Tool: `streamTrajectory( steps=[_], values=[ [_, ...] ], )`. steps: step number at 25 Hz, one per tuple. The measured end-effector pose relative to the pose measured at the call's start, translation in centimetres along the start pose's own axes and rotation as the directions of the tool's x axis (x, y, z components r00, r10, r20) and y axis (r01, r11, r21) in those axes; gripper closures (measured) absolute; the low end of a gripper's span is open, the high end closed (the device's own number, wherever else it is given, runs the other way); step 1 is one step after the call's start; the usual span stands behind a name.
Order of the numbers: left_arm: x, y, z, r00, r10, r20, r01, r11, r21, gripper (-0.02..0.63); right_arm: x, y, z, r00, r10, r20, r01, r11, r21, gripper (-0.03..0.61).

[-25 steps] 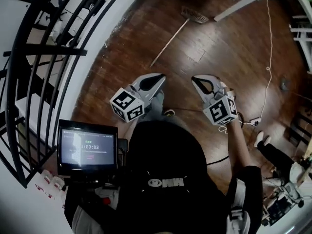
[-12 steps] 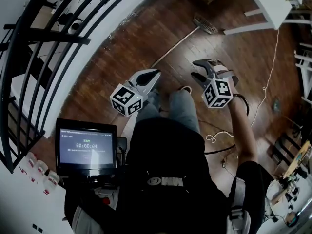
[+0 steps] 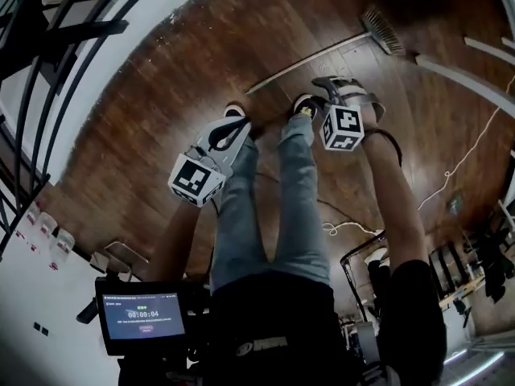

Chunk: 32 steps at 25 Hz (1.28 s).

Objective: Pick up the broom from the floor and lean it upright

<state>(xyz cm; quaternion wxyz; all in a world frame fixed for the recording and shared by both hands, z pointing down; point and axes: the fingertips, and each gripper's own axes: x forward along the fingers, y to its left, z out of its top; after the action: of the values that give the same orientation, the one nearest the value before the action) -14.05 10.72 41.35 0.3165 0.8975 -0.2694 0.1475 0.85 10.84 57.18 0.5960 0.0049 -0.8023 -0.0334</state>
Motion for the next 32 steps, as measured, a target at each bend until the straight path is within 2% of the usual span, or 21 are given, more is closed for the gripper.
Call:
streamTrajectory(
  steps=[3, 7, 11, 13, 16, 19, 22, 28, 30, 32],
  values=[
    [5.5, 5.2, -5.9, 0.998, 0.053, -0.026, -0.054, 0.996, -0.072, 0.6, 9.3, -0.4, -3.3, 0.996, 0.073, -0.057, -0.074, 0.997, -0.022, 0.388],
    [10.6, 9.8, -12.1, 0.993, 0.072, -0.095, -0.076, 0.996, -0.04, 0.598, 18.0, 0.5, -6.7, 0.985, 0.137, -0.107, -0.142, 0.989, -0.041, 0.388],
    [14.4, 13.7, -18.9, 0.991, 0.073, -0.11, -0.084, 0.991, -0.103, 0.599, 27.5, 3.4, -10.8, 0.962, 0.22, -0.162, -0.24, 0.964, -0.115, 0.388],
    [15.6, 14.9, -21.6, 0.99, 0.081, -0.116, -0.095, 0.988, -0.124, 0.598, 31.0, 4.3, -12.4, 0.954, 0.233, -0.188, -0.264, 0.951, -0.159, 0.388],
    [16.5, 15.7, -24.8, 0.988, 0.093, -0.126, -0.113, 0.981, -0.161, 0.6, 34.6, 4.1, -14.0, 0.959, 0.197, -0.202, -0.238, 0.949, -0.207, 0.388],
    [16.8, 15.9, -26.6, 0.988, 0.089, -0.125, -0.112, 0.976, -0.19, 0.599, 37.2, 3.0, -14.8, 0.966, 0.139, -0.219, -0.198, 0.94, -0.276, 0.388],
    [16.8, 15.8, -28.0, 0.987, 0.088, -0.134, -0.115, 0.971, -0.21, 0.598, 39.2, 3.2, -15.4, 0.964, 0.119, -0.237, -0.195, 0.926, -0.325, 0.402],
    [16.8, 17.4, -28.2, 0.986, 0.127, -0.112, -0.149, 0.964, -0.22, 0.6, 40.5, 3.3, -16.3, 0.959, 0.164, -0.233, -0.23, 0.929, -0.292, 0.437],
    [16.6, 18.2, -27.7, 0.983, 0.156, -0.096, -0.175, 0.958, -0.228, 0.598, 40.5, 3.6, -16.2, 0.953, 0.165, -0.253, -0.244, 0.915, -0.322, 0.493],
    [16.5, 18.5, -26.6, 0.981, 0.178, -0.078, -0.192, 0.951, -0.242, 0.599, 40.1, 3.5, -15.9, 0.956, 0.146, -0.254, -0.225, 0.92, -0.319, 0.5]
  ],
)
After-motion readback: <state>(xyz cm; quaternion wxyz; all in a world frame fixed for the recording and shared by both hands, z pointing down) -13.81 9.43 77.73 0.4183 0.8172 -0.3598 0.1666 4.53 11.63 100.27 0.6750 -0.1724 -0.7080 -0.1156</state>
